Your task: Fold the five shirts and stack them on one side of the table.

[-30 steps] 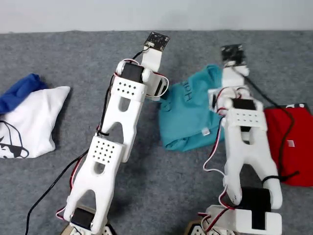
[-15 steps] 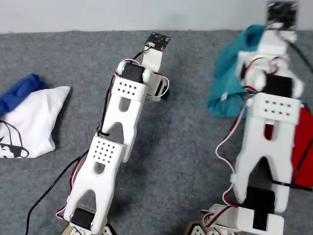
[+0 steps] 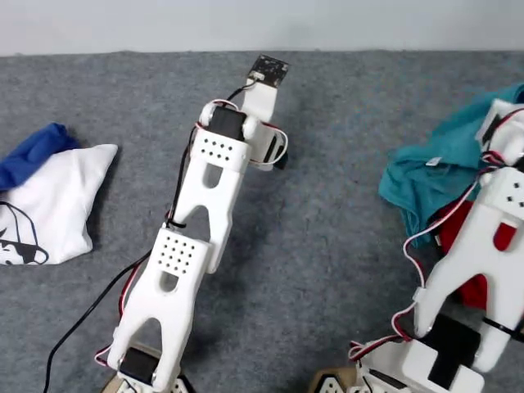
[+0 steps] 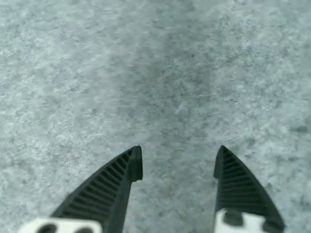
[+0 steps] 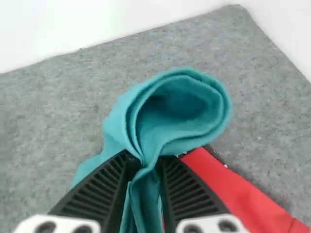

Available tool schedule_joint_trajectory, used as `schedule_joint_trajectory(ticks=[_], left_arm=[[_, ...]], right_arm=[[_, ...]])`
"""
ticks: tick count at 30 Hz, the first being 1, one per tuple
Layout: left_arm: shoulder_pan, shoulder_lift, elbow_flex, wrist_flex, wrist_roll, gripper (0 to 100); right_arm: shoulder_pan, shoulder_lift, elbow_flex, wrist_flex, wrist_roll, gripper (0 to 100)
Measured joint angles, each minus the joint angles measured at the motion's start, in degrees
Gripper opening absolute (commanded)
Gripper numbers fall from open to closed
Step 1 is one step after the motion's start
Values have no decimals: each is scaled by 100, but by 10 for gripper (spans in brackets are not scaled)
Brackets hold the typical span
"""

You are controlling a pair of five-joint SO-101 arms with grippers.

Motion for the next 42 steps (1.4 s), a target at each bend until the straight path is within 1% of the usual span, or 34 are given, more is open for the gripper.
schedule_joint_trajectory(ticks=[8,13,16,20,23,26,31,34,37,42], left_arm=[[229,0,0,0,0,242],[237,0,0,0,0,242],[237,0,0,0,0,242],[202,-53,0,0,0,242],[-26,-431,9,0,0,242],[-413,-897,0,0,0,242],[-1099,-1538,0,0,0,242],[-1477,-1714,0,0,0,226],[-1793,-1741,0,0,0,197],[-1952,-1785,308,0,0,187]], right_arm=[[18,0,818,-9,0,9],[9,0,1407,-308,0,9],[-229,0,1433,-334,0,9],[-879,-26,1433,-114,0,9],[-1618,-325,1319,167,18,9],[-2523,-659,1099,431,246,9],[-4229,-1248,730,730,791,9],[-4993,-1591,440,765,976,9],[-5327,-1916,26,765,993,9],[-5371,-2215,-510,1204,1002,9]])
